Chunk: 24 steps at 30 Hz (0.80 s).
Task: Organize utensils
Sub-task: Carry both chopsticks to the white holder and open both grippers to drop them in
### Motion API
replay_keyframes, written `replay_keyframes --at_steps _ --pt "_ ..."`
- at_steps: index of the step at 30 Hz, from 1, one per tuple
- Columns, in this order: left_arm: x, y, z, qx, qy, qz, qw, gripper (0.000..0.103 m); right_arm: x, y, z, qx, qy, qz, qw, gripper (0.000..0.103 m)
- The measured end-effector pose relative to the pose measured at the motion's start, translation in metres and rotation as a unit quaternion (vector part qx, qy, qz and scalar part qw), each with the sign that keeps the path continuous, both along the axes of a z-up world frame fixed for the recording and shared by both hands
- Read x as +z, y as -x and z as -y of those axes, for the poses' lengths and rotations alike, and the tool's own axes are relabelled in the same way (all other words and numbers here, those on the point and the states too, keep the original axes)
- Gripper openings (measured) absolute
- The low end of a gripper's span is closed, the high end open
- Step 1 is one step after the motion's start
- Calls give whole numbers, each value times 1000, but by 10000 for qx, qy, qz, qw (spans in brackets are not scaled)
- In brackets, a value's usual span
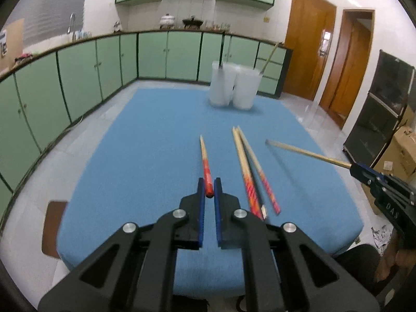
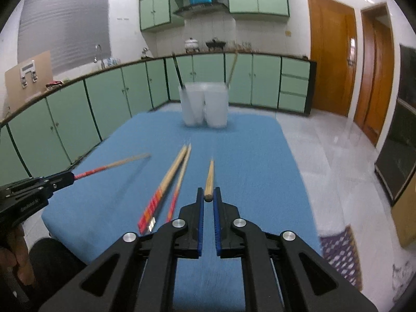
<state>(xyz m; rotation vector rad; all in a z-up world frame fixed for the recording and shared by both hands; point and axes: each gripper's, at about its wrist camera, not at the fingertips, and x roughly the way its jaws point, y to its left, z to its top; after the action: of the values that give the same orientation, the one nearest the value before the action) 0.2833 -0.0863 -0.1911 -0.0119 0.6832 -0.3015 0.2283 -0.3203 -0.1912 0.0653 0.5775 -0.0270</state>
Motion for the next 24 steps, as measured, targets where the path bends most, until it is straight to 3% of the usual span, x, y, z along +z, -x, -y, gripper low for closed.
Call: replay_keyframes --at_steps 8,17,24 --pt "68 -38 7 -404 -85 149 9990 6 70 -43 3 438 227 -102 9987 7" --pt "106 -98 23 -815 -67 -180 9965 6 105 -103 1 778 325 -695 9940 7" --pt "145 -129 47 -1103 -218 -14 9937 5 139 -144 10 783 154 -905 9927 7"
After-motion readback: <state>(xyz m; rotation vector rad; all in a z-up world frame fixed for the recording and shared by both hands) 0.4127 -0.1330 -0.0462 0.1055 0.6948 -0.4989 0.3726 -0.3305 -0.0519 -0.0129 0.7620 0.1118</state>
